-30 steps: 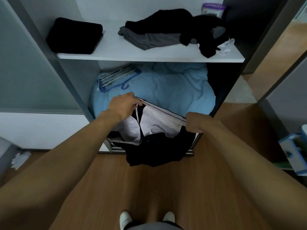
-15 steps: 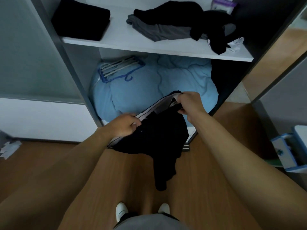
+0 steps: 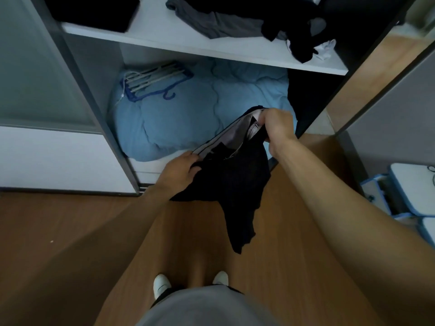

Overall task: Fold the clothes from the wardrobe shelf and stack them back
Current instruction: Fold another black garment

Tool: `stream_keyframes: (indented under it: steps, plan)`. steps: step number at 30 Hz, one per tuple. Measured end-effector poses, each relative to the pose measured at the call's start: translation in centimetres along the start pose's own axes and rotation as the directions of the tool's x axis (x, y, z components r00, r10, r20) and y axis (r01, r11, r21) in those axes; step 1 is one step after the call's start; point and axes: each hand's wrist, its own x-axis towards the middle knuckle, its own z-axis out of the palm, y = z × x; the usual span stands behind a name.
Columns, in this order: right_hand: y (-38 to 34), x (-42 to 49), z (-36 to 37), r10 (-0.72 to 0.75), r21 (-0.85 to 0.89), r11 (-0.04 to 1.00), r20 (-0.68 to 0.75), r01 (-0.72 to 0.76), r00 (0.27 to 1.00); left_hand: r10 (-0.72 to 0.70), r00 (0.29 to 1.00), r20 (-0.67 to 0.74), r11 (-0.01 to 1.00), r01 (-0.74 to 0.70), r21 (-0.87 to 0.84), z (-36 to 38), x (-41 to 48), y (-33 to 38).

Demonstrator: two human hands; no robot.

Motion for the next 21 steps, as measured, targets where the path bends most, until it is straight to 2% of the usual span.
stream_keyframes:
  steps: [3, 9, 13, 15, 17, 19, 21]
  plan:
    - [0.7, 0.8, -1.1, -0.124, -0.173, 0.977, -0.004, 0.121, 0.992, 0.034, 0.999, -0.012, 0.999, -0.034, -0.011, -1.5, 0.8, 0.5]
    - [2.3, 0.9, -2.1, -0.223, -0.353, 0.908, 0.045, 0.225, 0.974, 0.002, 1.0, -0.031, 1.0, -0.001, 0.01, -3.7, 2.1, 2.4]
    - [3.5, 1.7, -2.5, -0.279, -0.589, 0.758, 0.094, 0.279, 0.956, -0.041, 0.997, -0.058, 0.996, 0.046, 0.074, -5.3, 2.7, 2.7]
    - [4.1, 1.9, -2.5, -0.233, -0.689, 0.673, 0.147, 0.269, 0.961, -0.034, 0.996, -0.077, 0.99, 0.044, 0.13, -6.1, 3.0, 3.0]
    - [4.7, 2.1, -2.2, -0.145, -0.727, 0.636, 0.215, 0.257, 0.966, -0.014, 0.994, -0.112, 0.982, 0.035, 0.183, -6.9, 3.2, 3.3]
    - [5.3, 2.2, -1.7, -0.07, -0.695, 0.672, 0.285, 0.256, 0.956, 0.034, 0.991, -0.131, 0.976, -0.005, 0.216, -7.6, 3.4, 3.6]
    - [5.8, 2.1, -1.0, -0.007, -0.594, 0.762, 0.389, 0.257, 0.921, 0.107, 0.989, -0.101, 0.967, -0.079, 0.244, -8.1, 3.4, 3.7]
